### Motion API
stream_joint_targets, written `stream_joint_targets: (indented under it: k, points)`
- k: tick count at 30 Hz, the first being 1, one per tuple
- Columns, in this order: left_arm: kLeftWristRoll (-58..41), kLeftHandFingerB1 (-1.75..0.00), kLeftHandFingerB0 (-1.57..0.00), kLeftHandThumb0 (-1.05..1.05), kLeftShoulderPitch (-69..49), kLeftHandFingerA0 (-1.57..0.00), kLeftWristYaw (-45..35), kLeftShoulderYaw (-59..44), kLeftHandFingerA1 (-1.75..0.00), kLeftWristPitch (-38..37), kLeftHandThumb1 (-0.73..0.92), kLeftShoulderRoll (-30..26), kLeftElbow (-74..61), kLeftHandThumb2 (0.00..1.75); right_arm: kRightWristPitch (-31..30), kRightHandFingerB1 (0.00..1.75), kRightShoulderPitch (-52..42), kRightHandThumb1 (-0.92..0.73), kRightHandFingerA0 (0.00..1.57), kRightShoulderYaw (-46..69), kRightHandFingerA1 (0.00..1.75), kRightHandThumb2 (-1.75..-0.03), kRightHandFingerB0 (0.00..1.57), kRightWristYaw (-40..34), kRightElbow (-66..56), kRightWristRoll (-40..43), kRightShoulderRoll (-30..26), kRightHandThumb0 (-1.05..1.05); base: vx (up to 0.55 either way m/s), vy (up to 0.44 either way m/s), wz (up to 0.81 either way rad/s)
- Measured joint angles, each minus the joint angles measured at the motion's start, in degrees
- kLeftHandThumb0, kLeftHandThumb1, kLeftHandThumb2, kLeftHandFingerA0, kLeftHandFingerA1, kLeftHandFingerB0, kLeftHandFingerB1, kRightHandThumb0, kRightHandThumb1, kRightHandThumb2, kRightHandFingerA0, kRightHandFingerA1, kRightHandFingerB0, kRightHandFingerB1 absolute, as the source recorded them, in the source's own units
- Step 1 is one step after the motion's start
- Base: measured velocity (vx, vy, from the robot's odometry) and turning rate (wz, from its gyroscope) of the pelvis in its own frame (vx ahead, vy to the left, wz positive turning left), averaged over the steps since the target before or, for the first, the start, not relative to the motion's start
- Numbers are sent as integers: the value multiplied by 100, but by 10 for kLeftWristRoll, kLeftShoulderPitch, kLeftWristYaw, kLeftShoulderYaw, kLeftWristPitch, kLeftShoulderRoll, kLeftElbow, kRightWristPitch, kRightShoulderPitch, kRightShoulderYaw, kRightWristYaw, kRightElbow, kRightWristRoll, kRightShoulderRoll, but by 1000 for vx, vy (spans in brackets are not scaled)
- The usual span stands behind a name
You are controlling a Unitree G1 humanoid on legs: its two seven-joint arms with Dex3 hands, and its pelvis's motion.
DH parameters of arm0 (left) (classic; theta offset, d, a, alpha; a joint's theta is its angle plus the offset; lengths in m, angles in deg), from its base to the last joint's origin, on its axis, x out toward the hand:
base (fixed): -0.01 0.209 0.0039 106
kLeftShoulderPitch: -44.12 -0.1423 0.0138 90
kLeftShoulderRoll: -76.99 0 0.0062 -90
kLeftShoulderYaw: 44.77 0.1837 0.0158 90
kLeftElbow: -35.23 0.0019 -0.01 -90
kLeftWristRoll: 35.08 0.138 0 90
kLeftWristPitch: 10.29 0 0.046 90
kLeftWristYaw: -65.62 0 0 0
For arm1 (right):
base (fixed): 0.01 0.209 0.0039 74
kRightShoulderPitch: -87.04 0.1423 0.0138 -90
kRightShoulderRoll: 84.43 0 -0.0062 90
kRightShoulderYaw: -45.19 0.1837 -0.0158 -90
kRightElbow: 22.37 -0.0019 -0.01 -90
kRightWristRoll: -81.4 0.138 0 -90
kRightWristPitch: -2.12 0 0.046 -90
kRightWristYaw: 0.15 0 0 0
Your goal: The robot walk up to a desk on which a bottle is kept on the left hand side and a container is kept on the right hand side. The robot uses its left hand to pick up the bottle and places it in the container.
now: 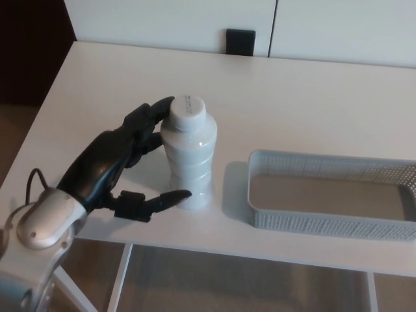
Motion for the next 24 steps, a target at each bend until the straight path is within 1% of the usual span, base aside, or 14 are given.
stream_joint_targets:
  k: [2, 4, 5, 7, 8, 9, 12, 13, 16, 20, 21, 22, 23, 24]
  points:
    - [1, -14, -4, -55, 8, -4, 1, -1, -31, 3, 36, 5, 10, 72, 0, 41, 0, -45, 73, -1, 51, -55, 66, -1, -3, -1, 0, -59, 0, 0, 0]
    - [4, -13, -5, -54, 14, -5, 2, -1, -32, 7, 36, 11, 17, 72, 0, 41, 1, -46, 74, -3, 51, -55, 67, -1, -5, -2, 0, -58, 0, 0, 0]
    - [5, -14, -4, -51, 15, -4, 3, -1, -32, 7, 35, 12, 18, 70, 0, 42, 1, -46, 73, -3, 52, -55, 69, -1, -5, -2, 0, -59, 0, 0, 0]
    - [8, -14, -4, -52, 20, -4, 6, 1, -33, 9, 35, 16, 25, 71, 0, 41, 2, -46, 73, -4, 50, -55, 69, -2, -6, -3, 0, -58, 0, 0, 0]
    - [10, -13, -4, -53, 22, -3, 7, 2, -33, 10, 36, 20, 31, 72, 0, 41, 2, -47, 72, -4, 51, -55, 68, -3, -7, -3, 0, -57, 0, 0, 0]
    - [12, -13, -4, -54, 23, -4, 9, 3, -34, 10, 36, 23, 35, 71, 0, 41, 2, -48, 69, -4, 51, -56, 63, -3, -9, -3, 0, -57, 0, 0, 0]
    - [20, -13, -4, -52, 31, -4, 14, 6, -33, 11, 36, 32, 50, 71, -1, 41, 3, -46, 71, -5, 51, -55, 64, -4, -10, -3, 0, -58, 0, 0, 0]
    - [26, -12, -6, -54, 37, -6, 19, 9, -38, 11, 36, 39, 61, 70, 0, 42, 6, -45, 72, -6, 52, -55, 64, -4, -8, -3, 0, -61, 0, 0, 0]
    - [33, -12, -6, -56, 48, -5, 28, 14, -36, 9, 37, 51, 80, 72, 0, 41, 7, -45, 72, -7, 51, -56, 66, -4, -9, -4, 0, -60, 0, 0, 0]
    - [46, -15, -2, -50, 64, -3, 39, 25, -33, -2, 35, 69, 113, 71, 0, 41, 6, -45, 72, -10, 52, -56, 65, -5, -13, -6, 0, -62, 0, 0, 0]
    - [53, -15, -2, -50, 69, -3, 47, 33, -33, -2, 35, 83, 136, 71, 0, 41, 7, -45, 72, -11, 52, -56, 65, -5, -13, -6, 0, -62, 0, 0, 0]
    - [54, -17, -2, -48, 70, -2, 48, 35, -33, -2, 34, 87, 142, 70, 0, 54, 7, -34, 69, -11, 61, -78, 61, -5, -13, -6, 0, -64, 0, 0, 0]
    - [58, -15, -3, -46, 71, -4, 51, 40, -35, -2, 34, 96, 155, 67, 0, 42, 8, -45, 74, -11, 52, -55, 67, -5, -13, -6, 0, -61, 0, 0, 0]
    - [61, -15, -4, -46, 73, -4, 54, 42, -34, -2, 34, 102, 163, 67, 0, 42, 9, -46, 74, -11, 52, -56, 67, -5, -13, -7, 0, -62, 0, 0, 0]
